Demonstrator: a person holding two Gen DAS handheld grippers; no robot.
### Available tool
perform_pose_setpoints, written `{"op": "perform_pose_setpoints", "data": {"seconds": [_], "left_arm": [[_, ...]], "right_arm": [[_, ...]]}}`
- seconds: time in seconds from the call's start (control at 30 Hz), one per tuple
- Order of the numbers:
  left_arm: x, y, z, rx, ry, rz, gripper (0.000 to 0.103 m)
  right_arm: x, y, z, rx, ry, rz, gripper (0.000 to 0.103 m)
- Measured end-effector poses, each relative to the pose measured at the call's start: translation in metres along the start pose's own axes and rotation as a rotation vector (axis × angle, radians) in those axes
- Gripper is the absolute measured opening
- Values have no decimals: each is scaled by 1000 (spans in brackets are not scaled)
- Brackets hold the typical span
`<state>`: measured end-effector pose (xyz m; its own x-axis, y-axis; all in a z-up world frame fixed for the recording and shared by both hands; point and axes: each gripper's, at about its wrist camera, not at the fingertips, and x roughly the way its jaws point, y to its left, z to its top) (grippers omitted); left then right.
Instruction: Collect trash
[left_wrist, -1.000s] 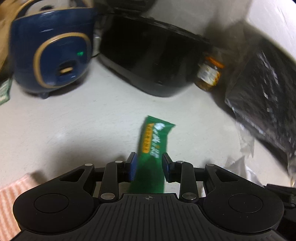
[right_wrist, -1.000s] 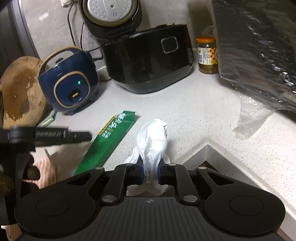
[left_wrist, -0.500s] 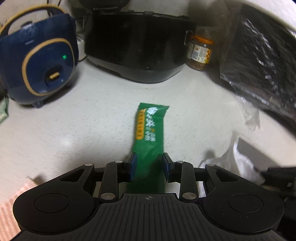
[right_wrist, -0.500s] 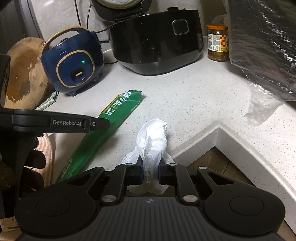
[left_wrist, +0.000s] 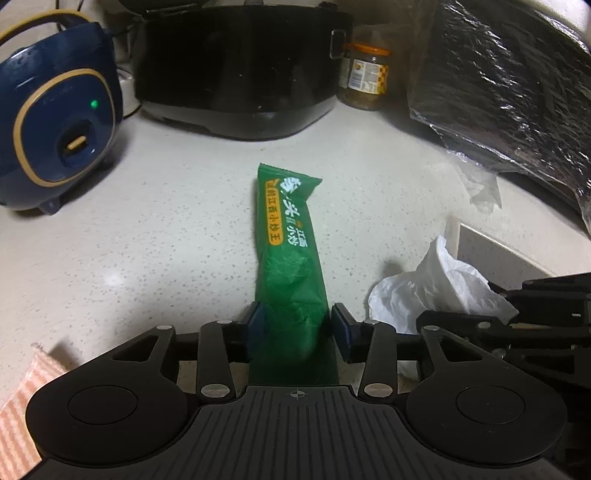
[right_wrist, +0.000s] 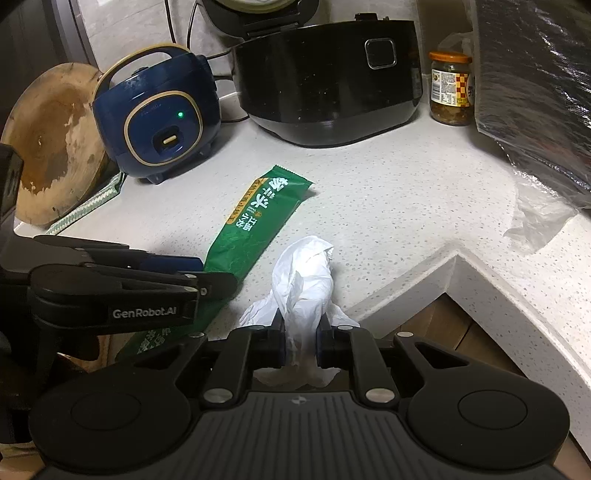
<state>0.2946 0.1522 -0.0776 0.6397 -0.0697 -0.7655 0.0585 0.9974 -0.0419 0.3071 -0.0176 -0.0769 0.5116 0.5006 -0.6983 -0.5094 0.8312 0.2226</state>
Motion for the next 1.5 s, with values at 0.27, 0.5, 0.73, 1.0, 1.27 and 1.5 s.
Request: {"op": "perform_pose_setpoints", "data": {"seconds": [0.27,0.5,0.73,1.0,1.27,1.5], "left_arm": [[10,-6,7,-3,-12,14,47],[14,-3,13,-26,-15,-1,47],[4,12,5,-163,-33,-32,34],[-19,36,-11,-333,-104,-91,22],[-45,54,-20,-392,-126,-108,21],[-59,73,-32,-467,-133,-74,21]], "right_arm": [[-1,6,-2,-34,-1,-7,15],[-2,5,-1,-43,0,0,15],[-21,-6,12,-21,-122,-19,15],[-4,-2,37,-86,-136,-69,15],[27,17,35,-176,-63,-88,18],[24,16,33,-120,-69,-49,65]]}}
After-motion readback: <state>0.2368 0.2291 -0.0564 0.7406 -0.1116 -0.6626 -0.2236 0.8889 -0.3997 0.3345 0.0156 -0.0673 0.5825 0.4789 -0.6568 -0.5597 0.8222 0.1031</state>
